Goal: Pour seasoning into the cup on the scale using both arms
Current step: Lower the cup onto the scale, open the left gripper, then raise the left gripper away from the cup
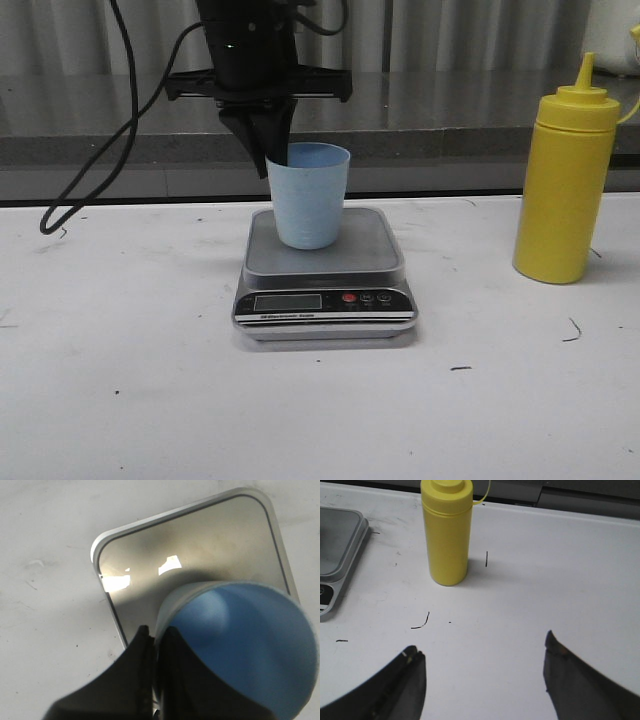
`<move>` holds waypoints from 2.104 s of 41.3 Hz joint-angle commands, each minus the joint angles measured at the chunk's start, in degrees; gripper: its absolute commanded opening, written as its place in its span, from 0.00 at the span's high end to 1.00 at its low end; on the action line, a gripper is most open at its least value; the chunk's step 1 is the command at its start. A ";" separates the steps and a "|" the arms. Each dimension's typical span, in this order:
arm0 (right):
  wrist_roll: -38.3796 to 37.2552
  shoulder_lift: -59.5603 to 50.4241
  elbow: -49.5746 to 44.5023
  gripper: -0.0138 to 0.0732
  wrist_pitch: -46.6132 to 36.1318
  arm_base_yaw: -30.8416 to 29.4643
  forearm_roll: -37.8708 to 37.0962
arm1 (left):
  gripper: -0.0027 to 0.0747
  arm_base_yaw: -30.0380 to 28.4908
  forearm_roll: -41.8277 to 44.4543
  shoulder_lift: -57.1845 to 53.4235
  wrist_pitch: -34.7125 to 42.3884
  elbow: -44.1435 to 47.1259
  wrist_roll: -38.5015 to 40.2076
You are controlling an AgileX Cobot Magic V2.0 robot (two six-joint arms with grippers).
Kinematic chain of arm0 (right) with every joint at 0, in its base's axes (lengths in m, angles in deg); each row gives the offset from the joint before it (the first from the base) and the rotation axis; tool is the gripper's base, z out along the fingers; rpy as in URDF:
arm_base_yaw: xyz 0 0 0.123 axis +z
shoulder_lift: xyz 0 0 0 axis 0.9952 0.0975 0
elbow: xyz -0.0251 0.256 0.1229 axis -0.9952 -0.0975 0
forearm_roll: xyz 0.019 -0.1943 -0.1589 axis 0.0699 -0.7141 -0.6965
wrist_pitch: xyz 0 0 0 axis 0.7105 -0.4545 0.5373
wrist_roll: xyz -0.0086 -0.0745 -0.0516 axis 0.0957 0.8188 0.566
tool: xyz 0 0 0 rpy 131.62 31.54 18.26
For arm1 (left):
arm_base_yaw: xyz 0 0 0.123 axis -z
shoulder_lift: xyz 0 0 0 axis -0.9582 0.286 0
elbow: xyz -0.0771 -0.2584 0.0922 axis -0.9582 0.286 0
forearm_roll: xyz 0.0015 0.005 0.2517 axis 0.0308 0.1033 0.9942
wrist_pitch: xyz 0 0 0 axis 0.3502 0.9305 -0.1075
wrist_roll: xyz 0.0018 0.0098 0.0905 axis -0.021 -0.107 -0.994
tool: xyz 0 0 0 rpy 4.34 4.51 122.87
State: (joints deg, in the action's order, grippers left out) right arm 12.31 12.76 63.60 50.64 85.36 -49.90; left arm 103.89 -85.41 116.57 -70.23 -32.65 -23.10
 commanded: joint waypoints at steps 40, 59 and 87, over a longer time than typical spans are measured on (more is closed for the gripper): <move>0.38 0.43 1.76 0.25 -3.64 -0.28 -0.63 | 0.47 0.46 1.29 -17.75 -1.25 1.16 -5.25; 0.38 0.43 1.76 0.25 -3.64 -0.28 -0.63 | 0.47 -4.45 4.53 -49.31 14.10 36.75 -7.05; 0.38 0.43 1.76 0.25 -3.64 -0.28 -0.63 | 0.47 -5.69 6.80 -91.07 20.64 77.05 -8.46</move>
State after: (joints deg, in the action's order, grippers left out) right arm 12.31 12.76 63.60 50.64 85.36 -49.90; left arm 98.34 -79.12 28.02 -53.30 44.00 -31.61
